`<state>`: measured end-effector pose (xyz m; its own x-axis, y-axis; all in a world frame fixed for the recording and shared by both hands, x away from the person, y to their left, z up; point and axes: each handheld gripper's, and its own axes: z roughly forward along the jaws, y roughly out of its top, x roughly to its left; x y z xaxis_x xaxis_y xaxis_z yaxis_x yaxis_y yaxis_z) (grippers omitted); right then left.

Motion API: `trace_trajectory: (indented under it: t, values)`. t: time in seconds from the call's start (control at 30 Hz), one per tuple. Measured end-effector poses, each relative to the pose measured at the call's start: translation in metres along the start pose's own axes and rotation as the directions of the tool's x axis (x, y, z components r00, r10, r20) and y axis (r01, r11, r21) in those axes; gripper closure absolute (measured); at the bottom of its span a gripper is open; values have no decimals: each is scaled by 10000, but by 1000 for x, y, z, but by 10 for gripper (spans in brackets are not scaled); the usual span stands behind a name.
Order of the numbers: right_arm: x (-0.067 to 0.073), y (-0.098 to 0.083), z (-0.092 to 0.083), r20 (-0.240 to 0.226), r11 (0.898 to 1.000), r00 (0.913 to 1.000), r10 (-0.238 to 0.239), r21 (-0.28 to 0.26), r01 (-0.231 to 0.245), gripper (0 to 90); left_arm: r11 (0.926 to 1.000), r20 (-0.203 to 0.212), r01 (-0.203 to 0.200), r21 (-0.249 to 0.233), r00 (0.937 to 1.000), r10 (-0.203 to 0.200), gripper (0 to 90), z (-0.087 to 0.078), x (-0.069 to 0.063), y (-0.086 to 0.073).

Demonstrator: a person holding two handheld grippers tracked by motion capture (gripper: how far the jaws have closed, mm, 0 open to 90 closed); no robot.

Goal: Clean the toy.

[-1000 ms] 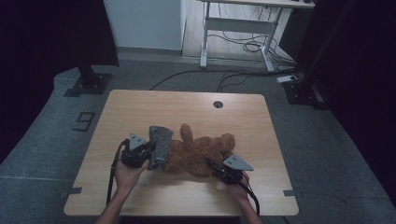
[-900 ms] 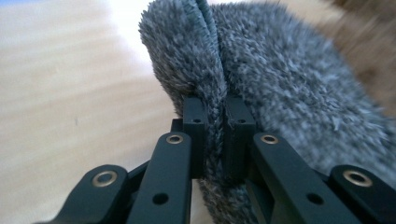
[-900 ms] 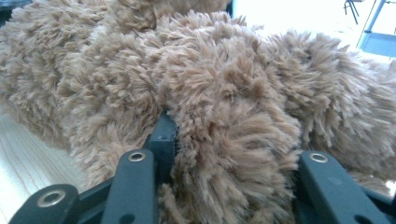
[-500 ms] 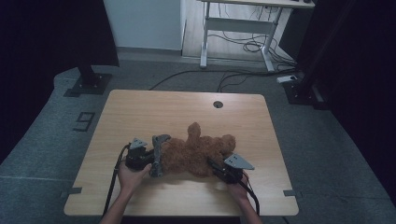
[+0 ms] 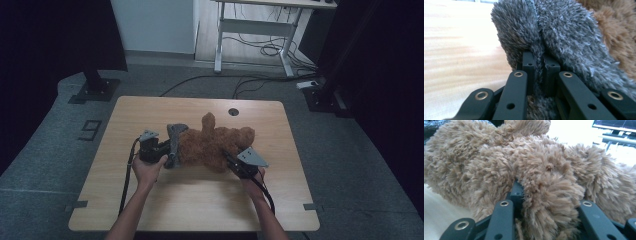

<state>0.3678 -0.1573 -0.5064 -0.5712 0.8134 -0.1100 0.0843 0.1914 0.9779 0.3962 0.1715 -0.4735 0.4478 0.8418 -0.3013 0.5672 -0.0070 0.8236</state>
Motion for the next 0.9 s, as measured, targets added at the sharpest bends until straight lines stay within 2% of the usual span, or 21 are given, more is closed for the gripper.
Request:
trace_trajectory:
  t: [0.13, 0.23, 0.33, 0.4, 0.5, 0.6, 0.7, 0.77, 0.83, 0.9]
  values:
    - [-2, -10, 6, -35, 9990, 9994, -344, 288, 344, 632, 9990, -120, 61, 444, 9999, -56, 821, 9, 8, -12]
    - [3, -18, -2, -278, 9991, 9991, -326, 254, 334, 626, 9983, 33, 288, 513, 9996, -290, 818, 6, 15, -25]
    - [10, -23, -11, -572, 9983, 9971, -501, 280, 517, 620, 9975, 113, 236, 667, 9996, -244, 812, 0, 18, -32]
    - [13, -28, -17, -743, 9970, 9953, -614, 431, 647, 617, 9978, 221, 263, 611, 9994, -277, 806, -7, 20, -33]
    - [15, -35, -25, -865, 9963, 9945, -587, 572, 638, 612, 9995, 288, 307, 108, 9991, -310, 799, -24, 18, -25]
    - [15, -38, -29, -941, 9958, 9941, -544, 679, 609, 609, 9987, 340, -24, -514, 9994, 41, 796, -38, 7, -10]
    - [16, -40, -29, -947, 9960, 9943, -492, 698, 559, 604, 9936, 629, -483, -1022, 9965, 549, 795, -47, -15, 10]
    - [16, -40, -29, -956, 9966, 9946, -402, 673, 468, 600, 9906, 752, -852, -1070, 9928, 935, 793, -44, -31, 19]
    - [16, -40, -29, -991, 9974, 9945, -328, 612, 390, 594, 9888, 689, -1211, -876, 9895, 1273, 792, -34, -45, 25]
    - [16, -41, -30, -1004, 9975, 9942, -378, 552, 436, 588, 9908, 778, -1257, -510, 9885, 1294, 792, -17, -54, 26]
